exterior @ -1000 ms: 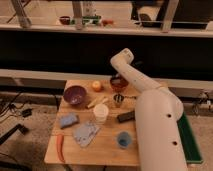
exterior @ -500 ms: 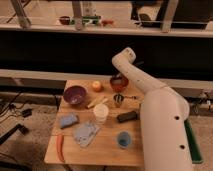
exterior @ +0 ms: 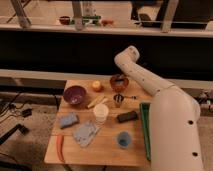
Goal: Wipe red bowl with brush
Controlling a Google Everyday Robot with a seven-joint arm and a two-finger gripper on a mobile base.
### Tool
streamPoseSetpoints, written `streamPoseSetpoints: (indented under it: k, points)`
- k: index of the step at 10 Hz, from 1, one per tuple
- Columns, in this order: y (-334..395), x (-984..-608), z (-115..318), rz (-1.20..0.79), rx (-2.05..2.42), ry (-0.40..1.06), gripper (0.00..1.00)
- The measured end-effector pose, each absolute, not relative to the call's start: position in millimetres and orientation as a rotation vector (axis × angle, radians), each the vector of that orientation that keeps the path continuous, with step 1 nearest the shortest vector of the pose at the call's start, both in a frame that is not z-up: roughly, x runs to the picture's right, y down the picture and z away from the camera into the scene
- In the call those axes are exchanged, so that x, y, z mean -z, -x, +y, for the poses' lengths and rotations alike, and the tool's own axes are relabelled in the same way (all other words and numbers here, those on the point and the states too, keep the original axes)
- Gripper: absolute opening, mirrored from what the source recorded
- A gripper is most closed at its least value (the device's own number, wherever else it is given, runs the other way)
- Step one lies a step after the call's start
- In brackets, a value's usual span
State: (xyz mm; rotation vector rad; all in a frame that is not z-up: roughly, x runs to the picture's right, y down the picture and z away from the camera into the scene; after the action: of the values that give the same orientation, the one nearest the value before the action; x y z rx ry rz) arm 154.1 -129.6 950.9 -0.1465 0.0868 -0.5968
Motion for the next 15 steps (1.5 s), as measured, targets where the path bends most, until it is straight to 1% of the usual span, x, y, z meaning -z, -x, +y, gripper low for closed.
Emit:
streamPoseSetpoints:
  k: [2, 4, 9, 12, 15]
  points:
    - [-159.2, -947.2, -126.3, 0.084, 0.595, 0.168, 0.03]
    - [-163.3, -950.9, -132.6, 0.095, 0.59, 0.168, 0.03]
    - [-164.0, -977.6, -156.1, 0.132, 0.602, 0.152, 0.03]
    - [-135.2, -989.9, -156.2, 0.111, 0.624, 0.14, 0.03]
    - [-126.6, -998.8, -149.7, 0.097, 0.629, 0.142, 0.03]
